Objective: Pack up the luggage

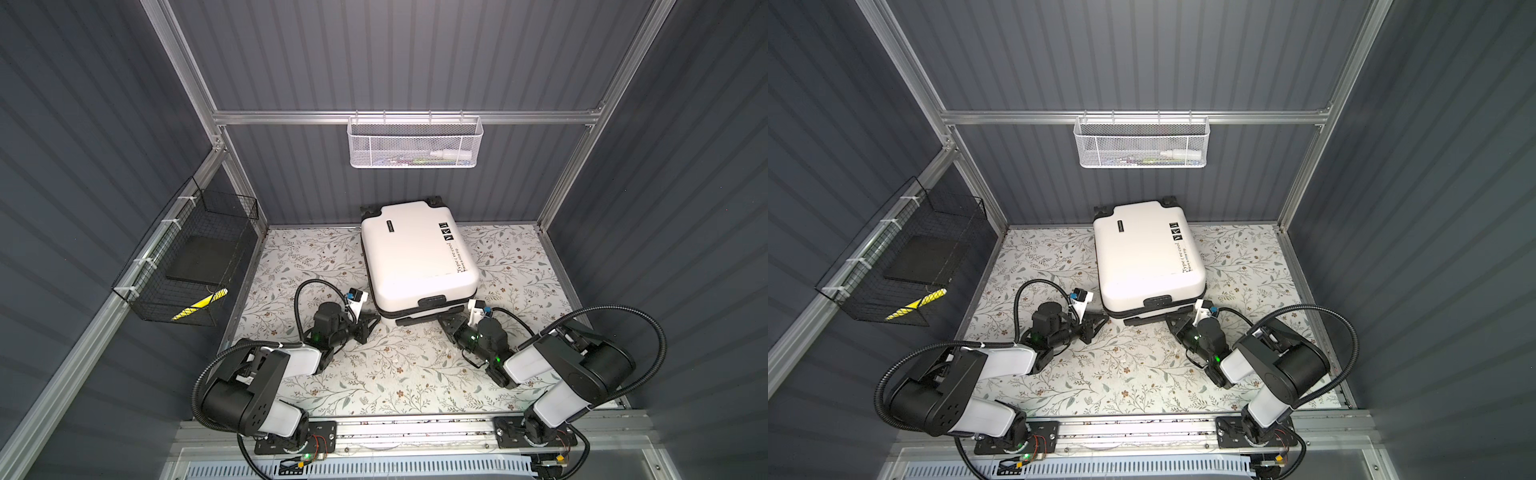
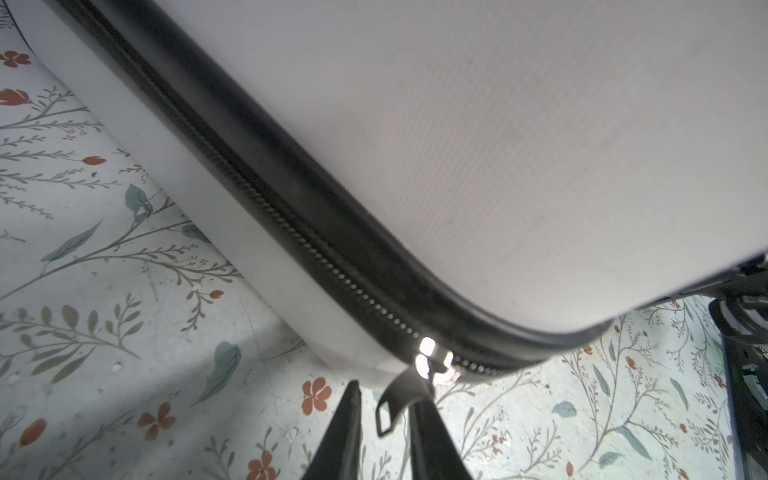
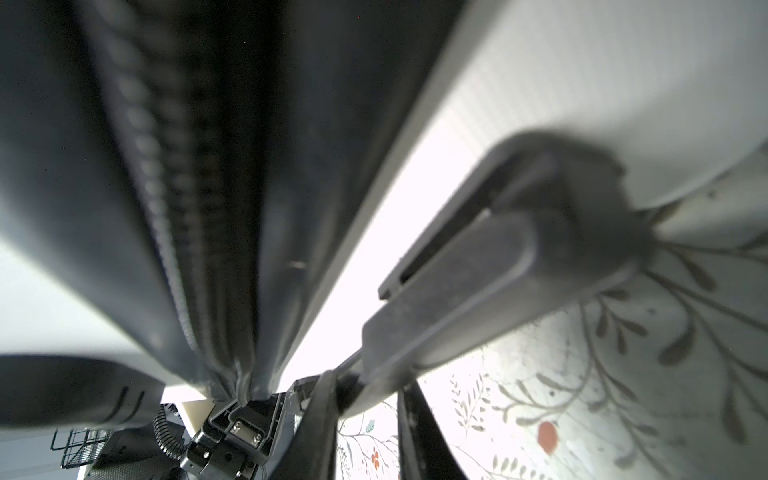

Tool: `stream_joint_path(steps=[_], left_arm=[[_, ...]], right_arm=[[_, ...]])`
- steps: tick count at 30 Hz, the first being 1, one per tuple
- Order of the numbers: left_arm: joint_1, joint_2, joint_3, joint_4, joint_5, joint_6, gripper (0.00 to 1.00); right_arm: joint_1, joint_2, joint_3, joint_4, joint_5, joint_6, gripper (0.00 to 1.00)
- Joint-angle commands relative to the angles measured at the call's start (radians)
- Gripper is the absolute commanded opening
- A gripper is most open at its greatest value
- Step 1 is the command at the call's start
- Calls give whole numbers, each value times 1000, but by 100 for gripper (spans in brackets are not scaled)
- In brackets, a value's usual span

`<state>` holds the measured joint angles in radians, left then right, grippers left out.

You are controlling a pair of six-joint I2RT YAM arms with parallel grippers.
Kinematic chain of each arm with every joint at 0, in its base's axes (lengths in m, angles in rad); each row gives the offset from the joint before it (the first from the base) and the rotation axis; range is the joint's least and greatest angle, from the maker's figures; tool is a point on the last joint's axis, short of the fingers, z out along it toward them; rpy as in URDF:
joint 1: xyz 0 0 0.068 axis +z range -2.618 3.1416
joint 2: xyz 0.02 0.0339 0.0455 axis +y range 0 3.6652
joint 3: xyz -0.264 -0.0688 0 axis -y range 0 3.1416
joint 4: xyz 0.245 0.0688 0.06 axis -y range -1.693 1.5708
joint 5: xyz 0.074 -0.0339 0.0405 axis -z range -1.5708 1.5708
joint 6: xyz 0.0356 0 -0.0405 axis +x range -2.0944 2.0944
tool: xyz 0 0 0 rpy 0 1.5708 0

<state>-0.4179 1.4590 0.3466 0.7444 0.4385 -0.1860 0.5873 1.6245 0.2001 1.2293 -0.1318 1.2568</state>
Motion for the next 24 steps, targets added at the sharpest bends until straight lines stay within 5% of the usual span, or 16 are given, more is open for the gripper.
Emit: stream_joint_path(steps=[1, 16, 24], left_arm=[[-2, -19, 46, 15, 2, 13, 18], [-2, -79, 48, -75, -20, 18, 0], [-4, -145, 25, -150, -35, 10, 0]], right_arm=[[8, 24, 19, -45, -27, -86, 0], [8, 29, 16, -36, -26, -86, 0], [8, 38, 25, -27, -29, -85, 0]])
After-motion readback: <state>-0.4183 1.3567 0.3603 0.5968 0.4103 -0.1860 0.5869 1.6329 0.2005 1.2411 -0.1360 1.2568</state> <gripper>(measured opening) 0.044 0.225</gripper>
